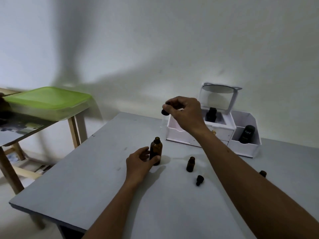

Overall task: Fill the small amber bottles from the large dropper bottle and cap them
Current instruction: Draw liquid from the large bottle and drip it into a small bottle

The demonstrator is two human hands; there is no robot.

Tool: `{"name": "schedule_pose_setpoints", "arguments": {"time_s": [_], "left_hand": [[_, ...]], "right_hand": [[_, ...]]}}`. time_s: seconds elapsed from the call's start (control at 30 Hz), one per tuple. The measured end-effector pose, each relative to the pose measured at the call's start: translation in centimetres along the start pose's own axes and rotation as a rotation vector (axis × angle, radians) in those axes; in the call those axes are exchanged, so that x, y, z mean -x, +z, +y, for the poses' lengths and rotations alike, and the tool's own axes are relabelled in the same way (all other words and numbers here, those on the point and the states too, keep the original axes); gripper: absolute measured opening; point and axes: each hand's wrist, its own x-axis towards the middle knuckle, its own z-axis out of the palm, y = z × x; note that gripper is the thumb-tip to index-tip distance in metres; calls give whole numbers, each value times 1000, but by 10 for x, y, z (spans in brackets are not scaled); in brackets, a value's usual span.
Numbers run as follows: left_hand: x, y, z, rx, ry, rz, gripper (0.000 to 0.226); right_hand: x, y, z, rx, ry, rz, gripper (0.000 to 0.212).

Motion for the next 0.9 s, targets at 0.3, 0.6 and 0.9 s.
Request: {"name": "schedule_pose_setpoints", "arguments": {"time_s": [0.3,0.6,0.9], "left_hand": [[43,14,3,-9,-22,-56,42],[45,75,17,-4,31,-201,49],[27,106,25,-35,67,-224,60]], "right_hand": [[11,-70,2,-64,47,110,6],[46,-97,40,28,117,73,10],[56,-93,69,77,149,61,15]]}}
